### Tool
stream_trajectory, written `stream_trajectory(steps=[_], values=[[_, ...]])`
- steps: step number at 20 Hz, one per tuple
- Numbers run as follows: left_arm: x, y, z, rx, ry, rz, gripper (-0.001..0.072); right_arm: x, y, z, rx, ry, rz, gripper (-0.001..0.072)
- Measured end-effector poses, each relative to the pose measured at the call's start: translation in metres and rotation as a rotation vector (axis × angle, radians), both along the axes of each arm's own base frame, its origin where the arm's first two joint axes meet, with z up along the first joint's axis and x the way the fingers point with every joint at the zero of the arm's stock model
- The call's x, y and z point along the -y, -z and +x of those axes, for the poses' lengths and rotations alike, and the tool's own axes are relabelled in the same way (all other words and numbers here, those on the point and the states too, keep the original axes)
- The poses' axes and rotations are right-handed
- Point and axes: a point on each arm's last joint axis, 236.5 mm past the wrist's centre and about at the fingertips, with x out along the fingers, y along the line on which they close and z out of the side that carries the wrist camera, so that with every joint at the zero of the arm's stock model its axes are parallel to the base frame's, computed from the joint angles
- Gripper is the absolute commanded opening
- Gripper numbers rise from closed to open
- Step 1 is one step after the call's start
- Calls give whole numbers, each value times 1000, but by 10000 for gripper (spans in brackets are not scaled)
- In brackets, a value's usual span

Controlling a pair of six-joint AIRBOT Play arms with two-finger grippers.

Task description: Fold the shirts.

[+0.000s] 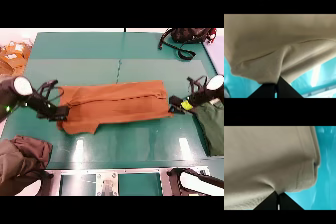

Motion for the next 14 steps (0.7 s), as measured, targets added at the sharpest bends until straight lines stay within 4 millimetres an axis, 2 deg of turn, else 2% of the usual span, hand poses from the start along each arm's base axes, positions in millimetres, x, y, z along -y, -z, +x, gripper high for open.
stream_trajectory(steps=[3,6,10,12,13,14], values=[[-2,-10,51,52,8,30,22,-3,-11,50,60,-34,-14,15],[-4,-12,100,91,4,55,22,-3,-11,97,102,-50,-20,16],[-10,4,151,109,-17,65,23,-4,5,148,142,-46,-4,17],[-7,19,173,130,-6,51,24,-8,20,167,157,-36,18,21],[-3,27,181,138,0,33,57,-9,28,174,162,-28,28,127],[2,33,190,154,1,14,403,-10,35,181,173,-19,36,298]])
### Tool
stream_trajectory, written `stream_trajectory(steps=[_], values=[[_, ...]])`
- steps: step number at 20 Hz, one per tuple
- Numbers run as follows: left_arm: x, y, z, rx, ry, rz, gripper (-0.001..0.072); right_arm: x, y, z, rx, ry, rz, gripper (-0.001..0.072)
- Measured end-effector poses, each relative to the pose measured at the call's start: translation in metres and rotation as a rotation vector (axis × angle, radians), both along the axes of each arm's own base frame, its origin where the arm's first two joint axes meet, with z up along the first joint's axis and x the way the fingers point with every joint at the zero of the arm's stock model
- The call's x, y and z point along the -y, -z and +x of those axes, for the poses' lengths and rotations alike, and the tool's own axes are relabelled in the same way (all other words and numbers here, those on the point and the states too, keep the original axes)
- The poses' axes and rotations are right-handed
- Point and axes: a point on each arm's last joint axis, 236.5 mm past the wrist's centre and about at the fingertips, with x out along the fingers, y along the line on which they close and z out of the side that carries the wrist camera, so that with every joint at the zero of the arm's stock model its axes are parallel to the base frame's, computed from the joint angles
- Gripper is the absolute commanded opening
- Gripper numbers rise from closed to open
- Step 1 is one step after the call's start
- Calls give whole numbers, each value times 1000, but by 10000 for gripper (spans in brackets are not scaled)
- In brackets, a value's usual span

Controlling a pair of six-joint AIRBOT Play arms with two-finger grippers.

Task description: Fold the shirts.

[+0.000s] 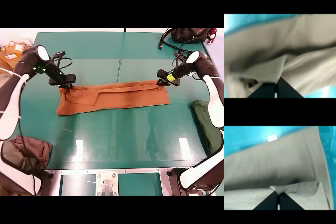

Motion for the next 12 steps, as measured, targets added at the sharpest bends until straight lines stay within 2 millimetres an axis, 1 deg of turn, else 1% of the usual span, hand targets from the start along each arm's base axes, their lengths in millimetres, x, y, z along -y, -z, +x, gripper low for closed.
stream_trajectory(steps=[1,2,3,4,5,6,8,10,12], values=[[4,6,8,16,-1,-15,720,0,5,7,15,9,7,393],[6,9,17,40,-8,-29,719,1,8,15,34,21,10,403],[7,7,29,78,-24,-39,718,4,8,23,60,37,14,403],[4,3,41,115,-43,-42,719,12,4,32,90,55,11,403],[-2,-3,52,145,-70,-43,719,21,-2,38,111,68,8,407],[-8,-13,63,178,-105,-49,719,32,-7,41,125,74,5,437],[-23,-30,76,211,-161,-59,719,53,-13,37,117,73,2,512],[-37,-44,78,210,-198,-63,719,72,-10,24,75,59,2,512],[-42,-46,69,164,-203,-64,718,84,-3,9,29,24,7,512]])
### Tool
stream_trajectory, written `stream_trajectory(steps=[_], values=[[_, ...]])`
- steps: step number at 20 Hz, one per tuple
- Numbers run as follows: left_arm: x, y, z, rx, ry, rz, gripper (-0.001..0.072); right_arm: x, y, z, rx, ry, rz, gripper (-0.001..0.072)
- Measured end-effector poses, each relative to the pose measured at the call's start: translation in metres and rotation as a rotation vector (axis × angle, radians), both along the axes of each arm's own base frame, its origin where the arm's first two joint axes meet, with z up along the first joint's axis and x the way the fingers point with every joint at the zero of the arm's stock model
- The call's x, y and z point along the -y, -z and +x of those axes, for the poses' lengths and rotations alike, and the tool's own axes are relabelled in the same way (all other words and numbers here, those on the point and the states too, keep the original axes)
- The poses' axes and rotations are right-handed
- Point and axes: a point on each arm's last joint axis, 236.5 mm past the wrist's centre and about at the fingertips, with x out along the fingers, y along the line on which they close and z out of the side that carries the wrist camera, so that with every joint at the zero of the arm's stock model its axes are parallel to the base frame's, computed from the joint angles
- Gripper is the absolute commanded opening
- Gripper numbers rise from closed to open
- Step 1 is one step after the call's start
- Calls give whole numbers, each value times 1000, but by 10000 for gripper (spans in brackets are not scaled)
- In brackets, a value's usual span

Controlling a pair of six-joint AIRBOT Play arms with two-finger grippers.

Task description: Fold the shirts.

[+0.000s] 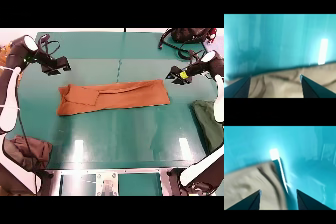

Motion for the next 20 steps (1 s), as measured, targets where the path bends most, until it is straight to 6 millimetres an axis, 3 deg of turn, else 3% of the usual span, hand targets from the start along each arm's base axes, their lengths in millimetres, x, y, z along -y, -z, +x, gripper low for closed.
stream_trajectory(steps=[4,5,6,7,10,13,16,20], values=[[-3,2,-26,-114,19,-11,713,-7,24,-25,-98,-108,71,508],[-1,2,-32,-137,27,-18,476,-13,30,-29,-115,-130,102,507],[1,2,-37,-159,35,-25,97,-19,35,-31,-124,-147,141,506],[3,2,-41,-174,42,-32,23,-27,39,-32,-130,-157,182,493],[12,-1,-47,-191,79,-68,23,-41,54,-36,-156,-182,261,285],[34,-4,-50,-185,130,-97,22,-48,66,-39,-167,-210,298,15],[72,-5,-45,-133,196,-104,23,-51,65,-41,-166,-231,322,15],[142,10,-41,-68,291,-110,23,-48,41,-43,-147,-267,299,14]])
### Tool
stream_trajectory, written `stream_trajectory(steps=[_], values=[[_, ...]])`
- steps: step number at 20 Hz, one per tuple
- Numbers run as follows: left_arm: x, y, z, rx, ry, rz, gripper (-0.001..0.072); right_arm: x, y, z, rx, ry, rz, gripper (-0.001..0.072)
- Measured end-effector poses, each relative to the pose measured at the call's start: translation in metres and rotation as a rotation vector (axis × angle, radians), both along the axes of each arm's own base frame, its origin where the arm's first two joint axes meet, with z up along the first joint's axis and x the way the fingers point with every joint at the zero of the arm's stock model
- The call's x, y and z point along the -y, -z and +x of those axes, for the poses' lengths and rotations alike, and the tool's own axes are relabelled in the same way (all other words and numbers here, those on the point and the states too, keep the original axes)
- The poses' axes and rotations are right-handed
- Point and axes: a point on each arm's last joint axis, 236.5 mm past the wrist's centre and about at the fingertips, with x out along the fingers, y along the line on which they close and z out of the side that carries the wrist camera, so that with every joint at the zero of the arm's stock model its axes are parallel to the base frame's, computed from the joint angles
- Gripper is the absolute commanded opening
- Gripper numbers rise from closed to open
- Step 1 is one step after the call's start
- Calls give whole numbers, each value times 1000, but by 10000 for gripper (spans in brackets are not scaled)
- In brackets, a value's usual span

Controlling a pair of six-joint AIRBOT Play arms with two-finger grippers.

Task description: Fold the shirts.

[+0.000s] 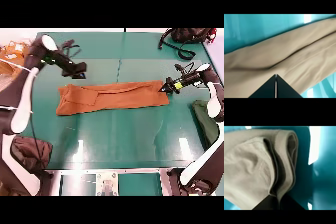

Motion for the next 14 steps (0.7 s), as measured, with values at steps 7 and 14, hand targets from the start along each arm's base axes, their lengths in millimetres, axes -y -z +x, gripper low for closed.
stream_trajectory(steps=[7,14], values=[[162,64,-39,3,188,-139,23,-29,-149,-17,205,-79,71,15],[250,93,-66,-13,178,-302,23,-85,-257,-48,379,-173,203,16]])
